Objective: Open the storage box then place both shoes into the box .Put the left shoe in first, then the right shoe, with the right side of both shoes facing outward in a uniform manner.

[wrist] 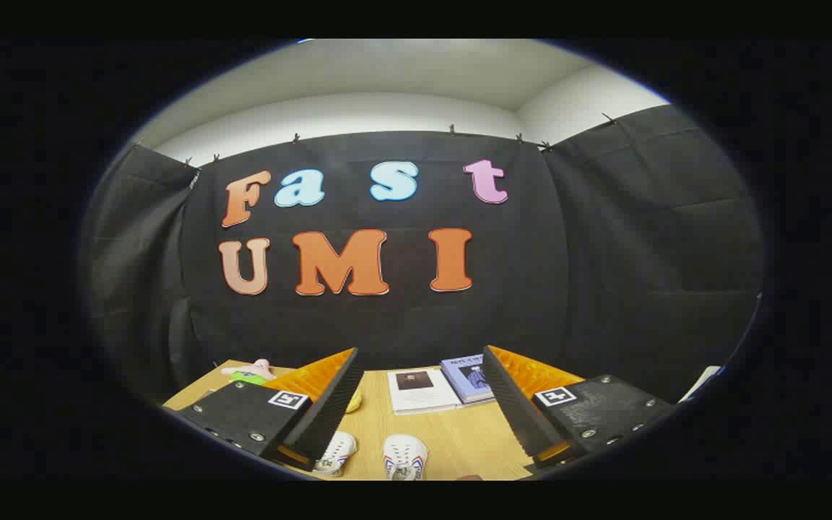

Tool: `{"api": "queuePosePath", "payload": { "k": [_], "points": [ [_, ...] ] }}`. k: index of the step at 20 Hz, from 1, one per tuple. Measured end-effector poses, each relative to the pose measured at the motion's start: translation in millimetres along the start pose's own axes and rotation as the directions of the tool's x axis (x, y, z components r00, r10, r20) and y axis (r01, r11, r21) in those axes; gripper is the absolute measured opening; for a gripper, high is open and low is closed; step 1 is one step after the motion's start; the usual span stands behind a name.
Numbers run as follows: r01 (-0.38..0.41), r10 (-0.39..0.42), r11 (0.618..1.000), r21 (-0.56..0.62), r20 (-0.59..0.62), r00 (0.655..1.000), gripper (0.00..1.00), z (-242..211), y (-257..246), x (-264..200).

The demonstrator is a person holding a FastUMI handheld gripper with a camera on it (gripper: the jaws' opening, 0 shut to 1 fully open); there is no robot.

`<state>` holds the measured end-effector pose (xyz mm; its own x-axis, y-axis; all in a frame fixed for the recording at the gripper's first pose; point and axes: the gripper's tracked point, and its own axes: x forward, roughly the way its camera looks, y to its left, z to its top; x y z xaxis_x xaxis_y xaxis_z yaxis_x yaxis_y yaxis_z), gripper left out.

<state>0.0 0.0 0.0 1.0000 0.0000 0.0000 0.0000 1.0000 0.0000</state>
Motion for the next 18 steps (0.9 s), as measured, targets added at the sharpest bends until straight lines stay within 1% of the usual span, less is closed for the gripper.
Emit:
{"api": "queuePosePath", "payload": {
  "k": [12,18],
  "points": [
    [-0.022,0.022,1.0,-0.003,-0.023,0.999,0.98,-7.5,-3.4,10.2],
    [-0.049,0.049,0.999,0.012,-0.058,0.997,0.98,-23.2,3.8,14.8]
  ]
}}
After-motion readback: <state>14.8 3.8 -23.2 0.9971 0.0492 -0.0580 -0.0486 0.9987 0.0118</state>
